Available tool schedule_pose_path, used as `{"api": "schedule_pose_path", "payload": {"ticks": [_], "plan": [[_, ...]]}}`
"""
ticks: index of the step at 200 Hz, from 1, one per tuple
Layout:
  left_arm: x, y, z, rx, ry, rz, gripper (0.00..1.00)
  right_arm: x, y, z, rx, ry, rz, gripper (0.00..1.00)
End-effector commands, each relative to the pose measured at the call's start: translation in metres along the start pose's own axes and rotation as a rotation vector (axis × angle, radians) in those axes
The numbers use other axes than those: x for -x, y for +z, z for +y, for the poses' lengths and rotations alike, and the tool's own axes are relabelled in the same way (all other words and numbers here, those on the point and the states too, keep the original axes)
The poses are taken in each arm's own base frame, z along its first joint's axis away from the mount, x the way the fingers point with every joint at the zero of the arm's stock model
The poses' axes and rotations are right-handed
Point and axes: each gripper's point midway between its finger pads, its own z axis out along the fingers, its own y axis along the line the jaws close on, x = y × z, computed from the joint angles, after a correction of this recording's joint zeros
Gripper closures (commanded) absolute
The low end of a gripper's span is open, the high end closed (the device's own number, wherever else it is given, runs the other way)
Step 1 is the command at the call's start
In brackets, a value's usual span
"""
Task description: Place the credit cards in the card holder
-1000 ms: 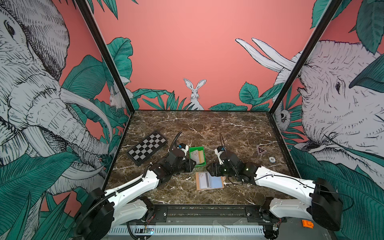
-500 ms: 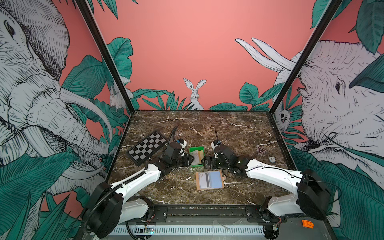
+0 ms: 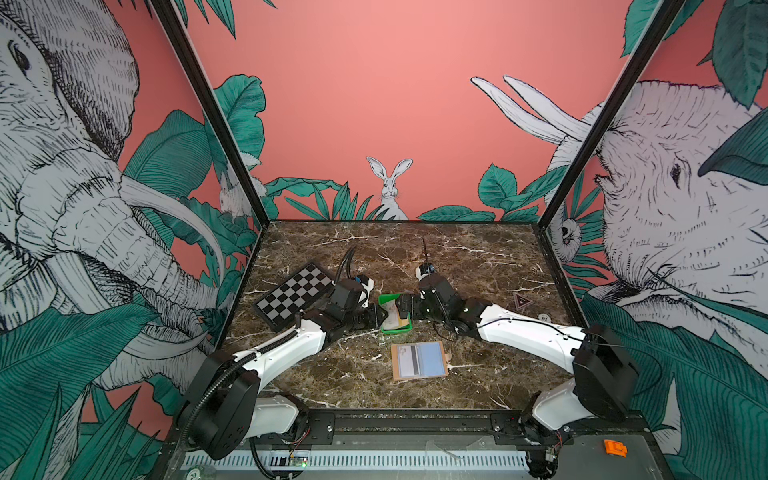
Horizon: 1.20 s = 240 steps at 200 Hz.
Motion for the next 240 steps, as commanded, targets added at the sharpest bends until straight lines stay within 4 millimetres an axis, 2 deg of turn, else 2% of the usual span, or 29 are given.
{"api": "schedule_pose_path", "payload": {"ticks": [1,18,24,51,115,162,240], "plan": [[0.013,-0.003,-0.008,-0.019,0.039,-0.018,0.76,0.003,0.01,-0.001,0.014,0.009,0.016,0.04],[0.014,-0.001,-0.007,-0.013,0.041,-0.014,0.76,0.005,0.014,-0.001,0.038,0.033,0.033,0.04],[0.015,0.0,-0.006,-0.01,0.039,-0.012,0.76,-0.001,0.023,-0.005,0.031,0.039,0.058,0.04],[0.017,0.005,-0.004,-0.001,0.041,-0.004,0.76,-0.003,0.036,-0.01,0.033,0.052,0.083,0.04],[0.023,0.015,-0.004,0.007,0.043,0.013,0.8,-0.005,0.054,-0.014,0.025,0.06,0.121,0.04],[0.021,0.023,0.002,0.025,0.025,0.034,0.85,-0.016,0.067,-0.015,0.022,0.06,0.163,0.04],[0.016,0.034,0.014,0.065,0.014,0.064,0.84,-0.04,0.084,-0.019,0.019,0.081,0.245,0.07]]}}
